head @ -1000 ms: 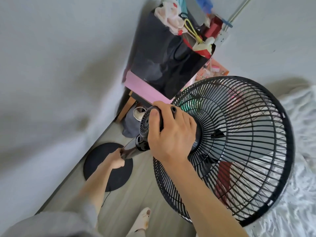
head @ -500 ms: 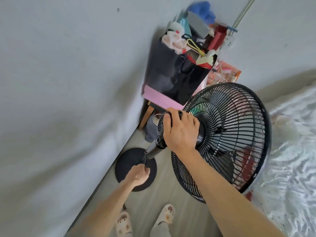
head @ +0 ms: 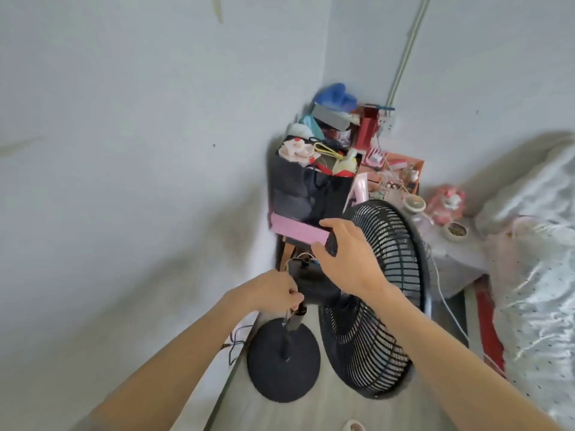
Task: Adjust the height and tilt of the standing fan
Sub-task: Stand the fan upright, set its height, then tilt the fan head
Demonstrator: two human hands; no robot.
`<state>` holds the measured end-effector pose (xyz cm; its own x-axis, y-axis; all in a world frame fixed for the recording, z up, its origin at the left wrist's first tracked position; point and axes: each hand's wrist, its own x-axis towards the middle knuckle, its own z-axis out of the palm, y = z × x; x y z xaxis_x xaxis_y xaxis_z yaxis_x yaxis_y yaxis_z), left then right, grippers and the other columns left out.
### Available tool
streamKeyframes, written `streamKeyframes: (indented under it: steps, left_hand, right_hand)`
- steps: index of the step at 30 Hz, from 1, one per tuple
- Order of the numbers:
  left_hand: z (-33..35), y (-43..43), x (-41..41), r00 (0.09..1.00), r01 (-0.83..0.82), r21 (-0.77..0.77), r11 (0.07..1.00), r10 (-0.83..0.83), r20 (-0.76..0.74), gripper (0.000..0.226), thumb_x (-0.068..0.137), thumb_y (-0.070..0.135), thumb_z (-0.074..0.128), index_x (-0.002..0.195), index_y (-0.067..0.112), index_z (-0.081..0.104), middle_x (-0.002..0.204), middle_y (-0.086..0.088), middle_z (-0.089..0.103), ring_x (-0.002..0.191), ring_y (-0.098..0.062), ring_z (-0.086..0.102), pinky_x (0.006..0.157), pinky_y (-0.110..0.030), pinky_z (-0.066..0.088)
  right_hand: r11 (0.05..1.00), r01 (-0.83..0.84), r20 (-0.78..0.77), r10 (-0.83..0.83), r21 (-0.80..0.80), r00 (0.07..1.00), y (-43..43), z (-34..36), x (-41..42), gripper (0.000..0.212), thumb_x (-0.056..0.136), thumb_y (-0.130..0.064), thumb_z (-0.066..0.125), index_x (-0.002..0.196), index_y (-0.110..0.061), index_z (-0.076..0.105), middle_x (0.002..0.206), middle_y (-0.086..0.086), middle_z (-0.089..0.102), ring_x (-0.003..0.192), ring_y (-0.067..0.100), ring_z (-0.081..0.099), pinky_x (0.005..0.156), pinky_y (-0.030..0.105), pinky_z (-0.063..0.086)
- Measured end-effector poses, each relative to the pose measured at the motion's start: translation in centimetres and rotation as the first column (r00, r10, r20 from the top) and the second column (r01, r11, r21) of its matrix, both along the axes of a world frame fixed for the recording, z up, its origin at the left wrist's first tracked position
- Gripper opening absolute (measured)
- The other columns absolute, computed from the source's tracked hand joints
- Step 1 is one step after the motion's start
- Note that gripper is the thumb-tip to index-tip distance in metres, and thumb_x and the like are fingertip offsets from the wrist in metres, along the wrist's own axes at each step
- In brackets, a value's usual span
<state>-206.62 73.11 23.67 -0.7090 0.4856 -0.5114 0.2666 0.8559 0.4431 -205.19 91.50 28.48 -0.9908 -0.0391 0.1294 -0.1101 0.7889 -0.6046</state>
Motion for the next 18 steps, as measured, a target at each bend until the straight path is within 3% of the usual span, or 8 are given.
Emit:
streamKeyframes:
  steps: [2, 5, 7, 9, 11, 13, 18]
  left_hand:
    - [2.5, 0.8, -1.0, 0.997, 0.057, -0.018, 0.998, -0.057, -0.048, 0.042, 0.1, 0.036, 0.05, 0.087, 0.005, 0.073, 0.088, -0.015, 0.071, 0.071, -0.019, 0.055, 0.062, -0.031, 0.042]
    - [5.8, 2.1, -2.9, 0.987, 0.111, -0.039, 0.993, -0.115, -0.112, 0.033, 0.098, 0.039, 0.056, 0.082, 0.019, 0.076, 0.091, -0.004, 0.075, 0.078, -0.02, 0.065, 0.068, -0.033, 0.049]
    - [7.1, 2.8, -4.4, 0.982, 0.117, -0.029, 0.993, -0.12, -0.145, 0.028, 0.096, 0.04, 0.06, 0.085, 0.02, 0.076, 0.094, 0.001, 0.075, 0.089, -0.021, 0.067, 0.076, -0.035, 0.052]
    - [7.7, 3.5, -5.8, 0.975, 0.117, -0.024, 0.993, -0.12, -0.185, 0.022, 0.093, 0.041, 0.065, 0.084, 0.024, 0.075, 0.092, 0.008, 0.072, 0.089, -0.016, 0.066, 0.071, -0.029, 0.048]
    - [7.7, 4.2, -7.1, 0.966, 0.117, -0.028, 0.993, -0.121, -0.23, 0.02, 0.092, 0.043, 0.067, 0.087, 0.027, 0.077, 0.087, 0.011, 0.07, 0.082, -0.01, 0.063, 0.065, -0.025, 0.043]
    - [7.1, 5.0, -8.2, 0.954, 0.11, -0.025, 0.994, -0.112, -0.279, 0.019, 0.091, 0.045, 0.068, 0.085, 0.03, 0.077, 0.08, 0.014, 0.067, 0.075, -0.004, 0.06, 0.06, -0.024, 0.039]
    - [4.1, 5.9, -10.2, 0.908, 0.064, -0.056, 0.996, -0.081, -0.411, 0.02, 0.09, 0.049, 0.07, 0.094, 0.031, 0.08, 0.094, 0.008, 0.075, 0.079, -0.015, 0.062, 0.059, -0.028, 0.04]
  right_hand:
    - [0.994, 0.044, -0.092, -0.035, 0.101, 0.995, 2.3, 2.1, 0.4, 0.044, 0.095, -0.036, 0.062, 0.134, -0.018, 0.058, 0.138, 0.003, 0.056, 0.132, 0.025, 0.041, 0.103, 0.026, 0.031]
    - [0.955, 0.181, -0.133, -0.153, 0.235, 0.979, 5.3, 4.0, 0.5, 0.047, 0.09, -0.046, 0.061, 0.131, -0.023, 0.058, 0.14, 0.003, 0.054, 0.136, 0.028, 0.037, 0.111, 0.042, 0.033]
    - [0.925, 0.253, -0.02, -0.259, 0.284, 0.966, 7.2, 4.1, 0.7, 0.066, 0.086, -0.056, 0.061, 0.142, -0.025, 0.045, 0.153, 0.006, 0.04, 0.143, 0.033, 0.029, 0.113, 0.053, 0.03]
    - [0.928, 0.258, 0.142, -0.303, 0.269, 0.942, 9.0, 3.7, 1.1, 0.086, 0.082, -0.062, 0.064, 0.151, -0.025, 0.029, 0.164, 0.007, 0.02, 0.149, 0.038, 0.018, 0.113, 0.06, 0.029]
    - [0.941, 0.257, 0.193, -0.301, 0.222, 0.934, 10.1, 2.8, 1.7, 0.093, 0.081, -0.06, 0.067, 0.155, -0.026, 0.021, 0.168, 0.005, 0.008, 0.152, 0.036, 0.011, 0.114, 0.059, 0.03]
    - [0.935, 0.294, 0.154, -0.326, 0.199, 0.933, 10.1, 2.0, 2.4, 0.092, 0.083, -0.054, 0.069, 0.155, -0.028, 0.019, 0.168, 0.006, 0.008, 0.152, 0.035, 0.012, 0.111, 0.057, 0.036]
    - [0.925, 0.325, 0.101, -0.349, 0.196, 0.932, 9.3, 1.1, 3.3, 0.09, 0.081, -0.048, 0.072, 0.153, -0.033, 0.021, 0.166, 0.002, 0.012, 0.148, 0.037, 0.02, 0.099, 0.057, 0.046]
